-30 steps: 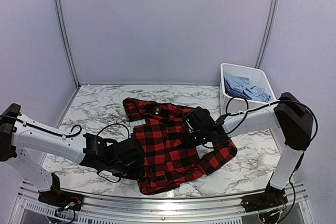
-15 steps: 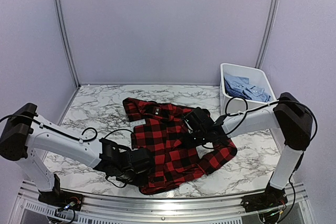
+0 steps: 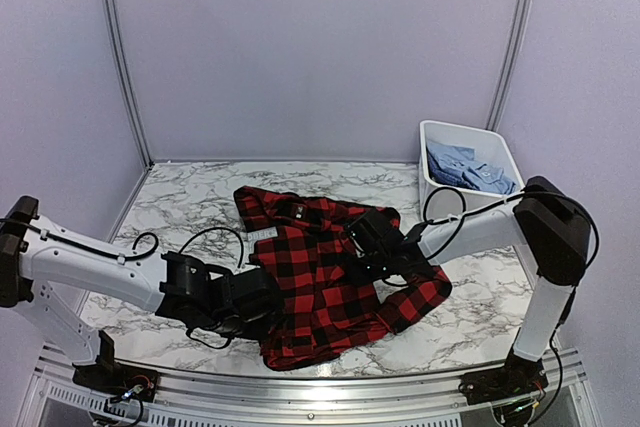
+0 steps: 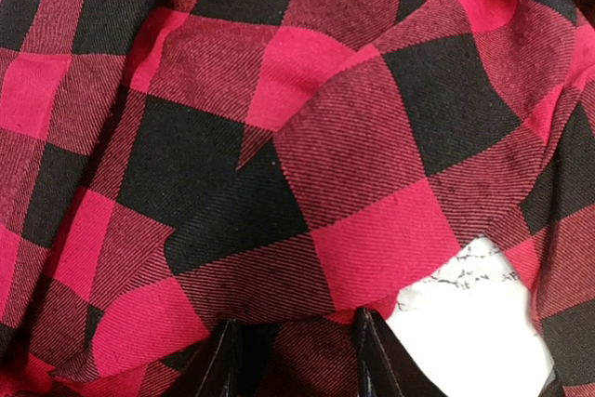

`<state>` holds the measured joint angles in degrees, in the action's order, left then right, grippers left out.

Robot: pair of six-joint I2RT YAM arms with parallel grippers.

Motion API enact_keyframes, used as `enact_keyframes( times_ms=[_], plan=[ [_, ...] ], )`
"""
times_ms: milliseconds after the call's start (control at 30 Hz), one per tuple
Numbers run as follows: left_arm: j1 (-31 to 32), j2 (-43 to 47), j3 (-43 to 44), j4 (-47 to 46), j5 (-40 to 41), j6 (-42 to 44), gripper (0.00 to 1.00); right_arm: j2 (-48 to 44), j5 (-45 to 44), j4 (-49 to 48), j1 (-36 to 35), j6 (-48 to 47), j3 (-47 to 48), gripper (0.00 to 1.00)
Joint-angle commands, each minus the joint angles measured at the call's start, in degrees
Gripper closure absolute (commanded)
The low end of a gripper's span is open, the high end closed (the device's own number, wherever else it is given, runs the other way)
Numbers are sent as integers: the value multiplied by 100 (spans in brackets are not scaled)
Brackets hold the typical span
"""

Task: Fold and stack the long sleeve shirts
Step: Flatten out the crumpled shirt at the center of the board.

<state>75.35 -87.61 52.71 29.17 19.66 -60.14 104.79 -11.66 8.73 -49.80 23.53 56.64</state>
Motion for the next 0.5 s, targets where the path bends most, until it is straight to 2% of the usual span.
enact_keyframes(
  times_ms=[0,133,200,333,400,467],
  plan=[
    [-6,276,73,483,516,-60,100,216,71,38,-78,33,40,60],
    [-274,642,14,627,724,-59,100,205,45,58,-91,38,-9,60],
    [-413,715,96,606,618,210,100,208,33,65,-91,30,-34,60],
    [-337,415,304,531,225,541,74,241,27,67,-89,20,-24,60],
    [-208,211,354,489,77,589,64,267,24,67,-91,25,1,60],
    [-79,0,435,469,-79,607,58,287,23,67,-91,32,21,60]
  ],
)
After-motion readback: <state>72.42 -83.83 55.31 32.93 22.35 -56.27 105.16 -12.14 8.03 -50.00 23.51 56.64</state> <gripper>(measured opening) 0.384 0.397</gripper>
